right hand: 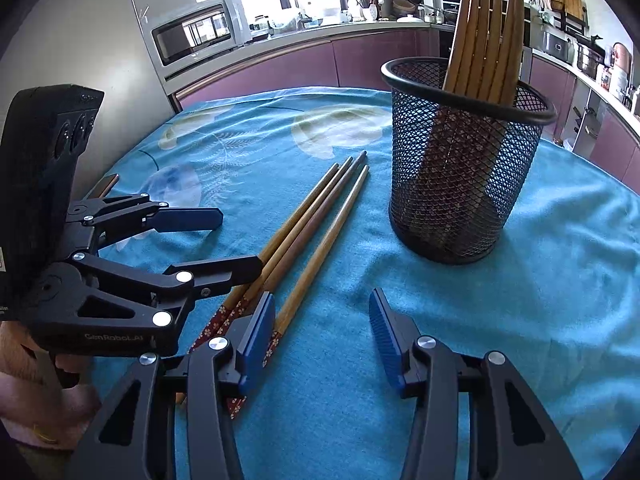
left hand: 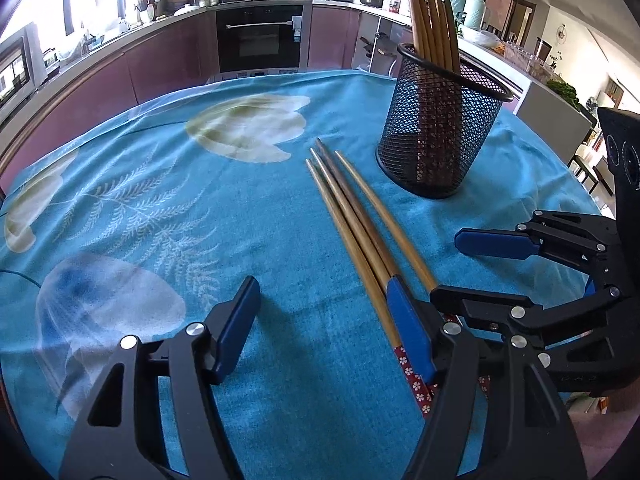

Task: Organize utensils
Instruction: 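Withdraw both tools from the cup back to the remaining chopsticks, then grasp a chopstick with the right tool while the left tool grasps another, then lift both chopsticks upright and carry them over the mesh cup, then lower the chopsticks into the mesh cup and open both tools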

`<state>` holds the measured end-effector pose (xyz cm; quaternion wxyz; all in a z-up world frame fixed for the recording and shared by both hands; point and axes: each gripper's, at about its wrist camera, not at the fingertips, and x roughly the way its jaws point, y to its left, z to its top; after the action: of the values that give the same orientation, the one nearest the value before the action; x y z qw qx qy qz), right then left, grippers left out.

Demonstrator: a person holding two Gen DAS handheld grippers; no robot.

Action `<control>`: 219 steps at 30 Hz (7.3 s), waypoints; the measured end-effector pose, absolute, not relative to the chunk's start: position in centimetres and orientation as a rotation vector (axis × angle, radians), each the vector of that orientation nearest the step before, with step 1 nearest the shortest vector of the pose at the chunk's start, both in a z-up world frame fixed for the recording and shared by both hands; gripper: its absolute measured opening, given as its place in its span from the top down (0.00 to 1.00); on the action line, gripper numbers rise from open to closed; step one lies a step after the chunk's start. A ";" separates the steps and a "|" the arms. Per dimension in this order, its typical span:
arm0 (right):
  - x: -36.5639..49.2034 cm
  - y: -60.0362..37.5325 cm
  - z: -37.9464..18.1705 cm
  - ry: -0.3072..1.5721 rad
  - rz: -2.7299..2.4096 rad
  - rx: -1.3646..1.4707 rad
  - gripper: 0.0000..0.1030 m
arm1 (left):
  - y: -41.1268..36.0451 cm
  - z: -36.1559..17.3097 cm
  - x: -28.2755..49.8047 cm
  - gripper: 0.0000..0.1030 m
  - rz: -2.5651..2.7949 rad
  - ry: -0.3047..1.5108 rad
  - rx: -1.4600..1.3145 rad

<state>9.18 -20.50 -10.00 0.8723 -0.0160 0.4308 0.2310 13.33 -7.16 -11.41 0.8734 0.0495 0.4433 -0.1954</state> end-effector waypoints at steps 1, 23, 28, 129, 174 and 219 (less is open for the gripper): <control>9.2 -20.5 -10.0 0.900 0.483 -0.031 0.56 | -7.2 -11.4 13.4 0.40 -0.404 0.926 0.104; 11.5 -19.9 -10.0 0.898 0.441 -0.037 0.90 | -7.6 -11.5 15.1 0.82 -0.366 0.938 0.088; 11.5 -20.7 -10.1 0.903 0.451 0.025 0.93 | -7.0 -11.5 15.0 0.91 -0.367 0.945 0.037; 8.0 -24.0 -5.5 0.746 0.588 0.182 0.94 | -5.5 -5.3 9.8 0.93 -0.493 0.808 -0.082; 8.0 -29.2 0.6 0.544 0.528 0.225 0.94 | -5.4 1.0 9.4 0.93 -0.597 0.668 -0.153; 13.5 -30.7 6.4 0.426 0.484 0.181 0.94 | -10.0 10.5 14.1 0.93 -0.625 0.473 -0.109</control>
<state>13.53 -30.66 6.38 0.9445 0.0887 0.2092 0.2374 14.09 -9.98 10.51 0.9227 -0.0531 0.2306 -0.3044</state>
